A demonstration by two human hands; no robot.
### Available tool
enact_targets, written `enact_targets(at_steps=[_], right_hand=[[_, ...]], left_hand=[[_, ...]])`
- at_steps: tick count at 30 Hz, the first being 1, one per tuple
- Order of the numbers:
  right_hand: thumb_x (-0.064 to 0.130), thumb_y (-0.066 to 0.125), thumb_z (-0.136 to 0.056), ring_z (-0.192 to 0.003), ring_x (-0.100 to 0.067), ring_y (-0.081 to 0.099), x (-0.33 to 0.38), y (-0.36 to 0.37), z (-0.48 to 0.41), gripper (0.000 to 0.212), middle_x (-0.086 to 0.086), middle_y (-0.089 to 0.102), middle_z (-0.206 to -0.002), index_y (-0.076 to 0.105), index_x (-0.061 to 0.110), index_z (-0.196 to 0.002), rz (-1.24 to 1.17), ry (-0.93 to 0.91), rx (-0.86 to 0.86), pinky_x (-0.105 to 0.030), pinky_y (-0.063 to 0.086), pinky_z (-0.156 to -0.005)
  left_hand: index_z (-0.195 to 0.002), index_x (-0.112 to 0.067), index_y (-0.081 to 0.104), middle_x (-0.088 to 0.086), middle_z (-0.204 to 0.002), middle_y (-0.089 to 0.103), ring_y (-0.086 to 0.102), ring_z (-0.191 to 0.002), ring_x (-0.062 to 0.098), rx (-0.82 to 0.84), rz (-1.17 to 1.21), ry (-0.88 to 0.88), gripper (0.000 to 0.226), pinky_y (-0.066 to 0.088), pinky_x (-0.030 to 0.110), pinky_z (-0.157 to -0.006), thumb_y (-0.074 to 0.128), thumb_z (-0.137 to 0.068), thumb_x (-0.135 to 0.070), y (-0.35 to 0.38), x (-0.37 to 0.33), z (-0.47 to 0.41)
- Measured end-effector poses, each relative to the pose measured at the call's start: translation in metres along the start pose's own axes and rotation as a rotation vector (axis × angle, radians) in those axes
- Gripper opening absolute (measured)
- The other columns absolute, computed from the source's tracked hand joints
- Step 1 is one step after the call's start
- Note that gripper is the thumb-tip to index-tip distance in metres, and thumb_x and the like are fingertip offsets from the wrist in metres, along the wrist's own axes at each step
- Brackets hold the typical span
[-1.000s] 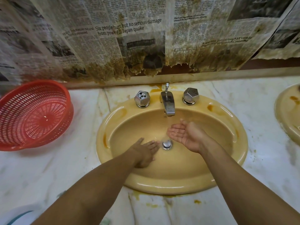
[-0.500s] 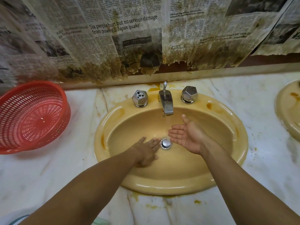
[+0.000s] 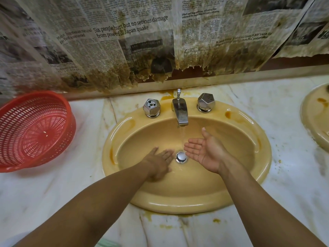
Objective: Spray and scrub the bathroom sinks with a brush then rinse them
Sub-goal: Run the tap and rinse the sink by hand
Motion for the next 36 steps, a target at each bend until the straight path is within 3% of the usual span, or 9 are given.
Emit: enact_targets(at_steps=[7,15,23,29,36], right_hand=[[0.058,0.037,-0.105,-0.136,-0.04,0.05,-0.007,-0.003,0.005,0.079,-0.029,0.05,-0.146,0.042,-0.009,-0.146,-0.073,-0.007,-0.009,-0.049,0.043,-0.114],[0.056,0.039,-0.105,-0.135,-0.04,0.051,-0.007,-0.008,0.006,0.077,-0.03,0.049,-0.146,0.043,-0.01,-0.145,-0.137,-0.067,-0.077,-0.05,0.042,-0.115],[0.054,0.039,-0.106,-0.134,-0.04,0.052,-0.009,-0.007,0.006,0.074,-0.031,0.051,-0.144,0.044,-0.01,-0.143,-0.181,-0.08,-0.085,-0.05,0.041,-0.115],[0.054,0.039,-0.106,-0.134,-0.04,0.052,-0.012,-0.004,0.004,0.074,-0.03,0.051,-0.144,0.044,-0.01,-0.143,-0.191,-0.07,-0.09,-0.05,0.041,-0.115],[0.056,0.04,-0.105,-0.134,-0.039,0.052,-0.009,-0.003,0.001,0.076,-0.03,0.051,-0.145,0.044,-0.01,-0.144,-0.196,-0.077,-0.083,-0.05,0.041,-0.115]], left_hand=[[-0.164,-0.021,-0.01,-0.005,-0.171,-0.018,-0.011,-0.158,0.011,0.153,0.023,0.141,0.066,-0.005,0.05,-0.127,0.014,-0.11,-0.051,0.006,-0.002,0.016],[-0.162,-0.018,-0.018,0.0,-0.169,-0.027,-0.023,-0.155,0.013,-0.046,-0.005,0.034,0.076,-0.013,0.046,-0.125,0.016,-0.108,-0.058,0.006,-0.003,-0.011],[-0.164,-0.016,-0.012,0.0,-0.17,-0.02,-0.016,-0.157,0.012,0.101,-0.026,0.291,0.069,-0.007,0.042,-0.128,0.016,-0.11,-0.051,0.006,0.001,0.015],[-0.162,-0.011,-0.016,0.007,-0.167,-0.027,-0.019,-0.157,0.019,-0.089,-0.037,0.091,0.076,-0.006,0.04,-0.129,0.02,-0.109,-0.053,0.006,0.016,-0.003],[-0.163,-0.015,-0.013,0.005,-0.17,-0.019,-0.015,-0.158,0.016,-0.011,-0.053,0.273,0.073,-0.001,0.039,-0.129,0.021,-0.11,-0.051,0.006,0.006,-0.006]])
Point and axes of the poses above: each hand's wrist, its own z-axis away from the middle knuckle, its own y-axis out of the palm, x = y × z, the point moved 5 cm from there along -z, towards the middle knuckle
